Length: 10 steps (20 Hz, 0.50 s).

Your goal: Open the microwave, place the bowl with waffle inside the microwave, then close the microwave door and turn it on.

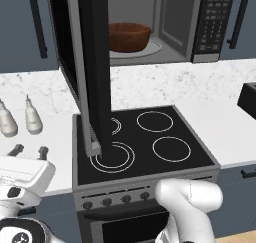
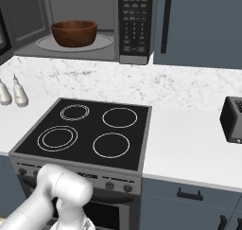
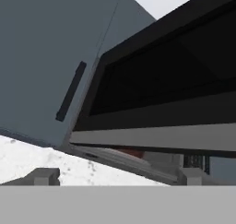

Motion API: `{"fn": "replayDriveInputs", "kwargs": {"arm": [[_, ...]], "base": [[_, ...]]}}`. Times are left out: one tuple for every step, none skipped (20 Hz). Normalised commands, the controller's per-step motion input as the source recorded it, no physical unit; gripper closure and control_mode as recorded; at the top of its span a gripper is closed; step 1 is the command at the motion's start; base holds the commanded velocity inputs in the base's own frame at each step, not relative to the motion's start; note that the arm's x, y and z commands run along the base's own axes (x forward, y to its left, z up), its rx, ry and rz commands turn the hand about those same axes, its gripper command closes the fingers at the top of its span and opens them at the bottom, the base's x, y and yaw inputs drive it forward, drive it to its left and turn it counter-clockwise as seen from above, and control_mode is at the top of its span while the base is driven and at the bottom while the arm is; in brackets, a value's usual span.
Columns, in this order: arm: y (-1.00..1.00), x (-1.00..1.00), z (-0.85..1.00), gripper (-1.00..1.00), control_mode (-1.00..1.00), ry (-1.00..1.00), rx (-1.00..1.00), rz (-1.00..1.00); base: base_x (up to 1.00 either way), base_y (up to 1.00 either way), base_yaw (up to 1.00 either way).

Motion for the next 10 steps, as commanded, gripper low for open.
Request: {"fn": "replayDriveInputs", "kwargs": {"arm": [[0.00, 0.01, 0.31, -1.00, -1.00, -0.21, 0.00, -0.32], [0.00, 0.06, 0.38, -1.00, -1.00, -0.21, 0.00, -0.32], [0.00, 0.10, 0.41, -1.00, -1.00, -0.19, 0.00, -0.31], [0.00, 0.04, 0.34, -1.00, -1.00, -0.18, 0.00, -0.29], [0.00, 0.00, 0.12, -1.00, -1.00, -0.18, 0.00, -0.25], [0.00, 0.00, 0.11, -1.00, -1.00, -0.17, 0.00, -0.25], [-0.06, 0.00, 0.06, -1.00, -1.00, -0.16, 0.00, -0.24], [-0.17, 0.00, 0.02, -1.00, -1.00, -0.16, 0.00, -0.21], [-0.18, 0.01, 0.01, -1.00, -1.00, -0.14, 0.00, -0.20], [-0.29, 0.03, 0.00, -1.00, -1.00, -0.12, 0.00, -0.18]], "base": [[0.00, 0.00, 0.00], [0.00, 0.00, 0.00], [0.00, 0.00, 0.00], [0.00, 0.00, 0.00], [0.00, 0.00, 0.00], [0.00, 0.00, 0.00], [0.00, 0.00, 0.00], [0.00, 0.00, 0.00], [0.00, 0.00, 0.00], [0.00, 0.00, 0.00]]}}
